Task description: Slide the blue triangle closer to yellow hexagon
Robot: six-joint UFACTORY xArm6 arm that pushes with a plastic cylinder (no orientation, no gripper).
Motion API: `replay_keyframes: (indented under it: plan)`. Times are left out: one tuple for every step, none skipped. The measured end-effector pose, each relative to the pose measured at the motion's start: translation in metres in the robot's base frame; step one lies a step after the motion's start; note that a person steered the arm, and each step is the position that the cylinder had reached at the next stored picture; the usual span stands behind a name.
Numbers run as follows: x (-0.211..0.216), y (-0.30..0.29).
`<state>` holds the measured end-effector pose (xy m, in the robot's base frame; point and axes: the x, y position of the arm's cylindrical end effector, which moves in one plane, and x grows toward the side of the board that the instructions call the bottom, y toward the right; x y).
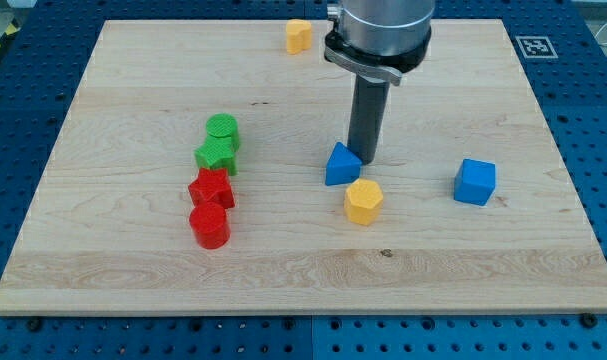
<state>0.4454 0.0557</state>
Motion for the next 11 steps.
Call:
replay_keyframes:
  plan:
    - [-0.021, -0.022]
    - [-0.04, -0.039]
    - [-0.049, -0.04]
    - [-0.051, -0.046]
    - [-0.051, -0.046]
    - [-0.051, -0.046]
    - [-0.042, -0.038]
    - [-0.031, -0.037]
    - [-0.025, -0.043]
    - [-0.023, -0.044]
    - [-0.01, -0.043]
